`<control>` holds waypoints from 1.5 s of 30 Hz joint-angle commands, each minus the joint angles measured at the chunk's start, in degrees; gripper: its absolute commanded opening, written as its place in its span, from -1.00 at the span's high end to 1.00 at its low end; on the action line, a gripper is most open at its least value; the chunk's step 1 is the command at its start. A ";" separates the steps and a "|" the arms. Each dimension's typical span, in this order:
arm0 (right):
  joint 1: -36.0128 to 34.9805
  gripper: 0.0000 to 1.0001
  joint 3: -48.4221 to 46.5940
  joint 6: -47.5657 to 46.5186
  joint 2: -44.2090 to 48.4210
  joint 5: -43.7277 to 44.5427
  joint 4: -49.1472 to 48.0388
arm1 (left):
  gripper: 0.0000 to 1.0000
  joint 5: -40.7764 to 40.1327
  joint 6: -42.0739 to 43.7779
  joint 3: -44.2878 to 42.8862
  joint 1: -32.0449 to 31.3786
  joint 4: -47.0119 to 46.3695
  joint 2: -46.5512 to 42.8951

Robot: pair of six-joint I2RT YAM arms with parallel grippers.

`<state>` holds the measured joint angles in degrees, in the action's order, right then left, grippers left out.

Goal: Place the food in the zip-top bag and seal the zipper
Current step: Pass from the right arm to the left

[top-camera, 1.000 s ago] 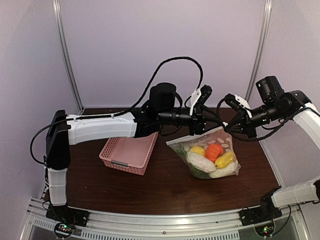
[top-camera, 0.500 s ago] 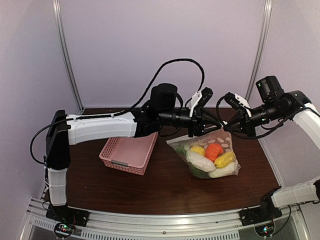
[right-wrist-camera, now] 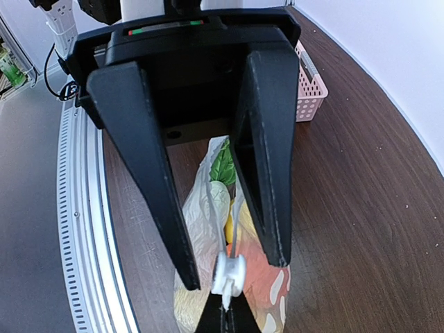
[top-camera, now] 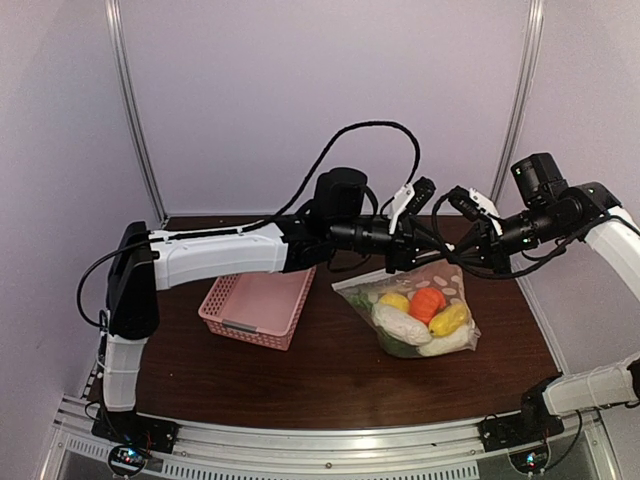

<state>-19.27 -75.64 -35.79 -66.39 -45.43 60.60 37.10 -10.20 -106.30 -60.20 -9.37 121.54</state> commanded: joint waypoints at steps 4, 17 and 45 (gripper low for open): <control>-0.29 1.00 0.48 -0.26 1.00 -0.64 -1.30 | 0.53 3.13 -0.16 -3.39 0.00 1.13 2.49; -0.33 1.00 1.10 0.10 1.33 0.20 -2.05 | 0.69 4.64 -0.98 -3.15 0.05 0.04 1.95; 3.54 1.00 2.08 2.62 4.69 2.49 -8.19 | 1.00 3.28 1.00 7.34 3.43 4.75 -3.92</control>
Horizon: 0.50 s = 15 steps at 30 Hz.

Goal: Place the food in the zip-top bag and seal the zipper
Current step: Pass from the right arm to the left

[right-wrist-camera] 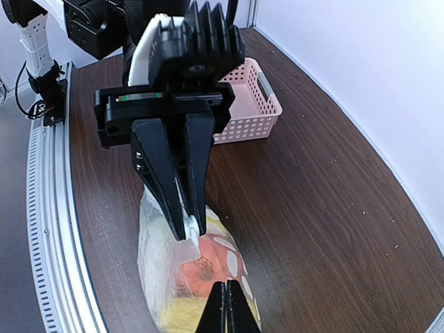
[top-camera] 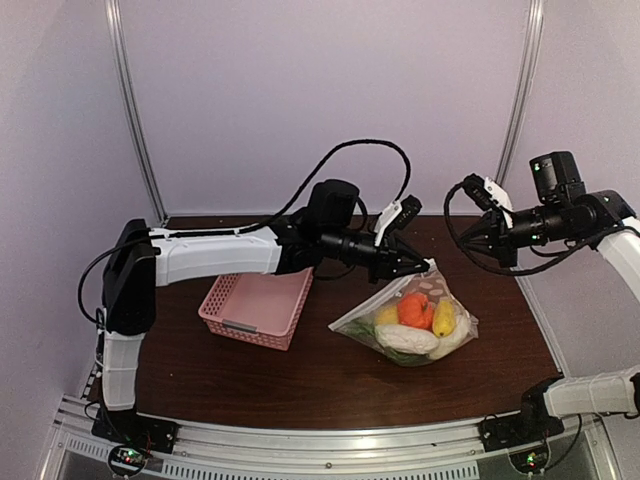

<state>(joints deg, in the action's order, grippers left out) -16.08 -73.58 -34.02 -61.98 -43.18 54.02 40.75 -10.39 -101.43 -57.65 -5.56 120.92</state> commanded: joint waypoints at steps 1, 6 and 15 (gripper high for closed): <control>0.34 1.00 0.24 0.34 0.05 -0.61 -0.98 | 1.00 -0.46 1.37 2.80 0.90 0.91 -3.52; -0.04 0.58 1.34 -3.33 -2.41 -4.31 1.61 | 1.00 1.20 0.79 2.89 0.87 -1.45 -3.83; -2.88 0.23 -1.27 -2.88 -5.77 -5.86 1.38 | 1.00 3.20 -1.89 2.08 0.87 -8.68 -4.34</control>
<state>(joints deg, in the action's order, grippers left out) -17.69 -73.36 -37.10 -66.87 -47.20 54.81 42.13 -11.00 -98.98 -56.95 -8.91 119.15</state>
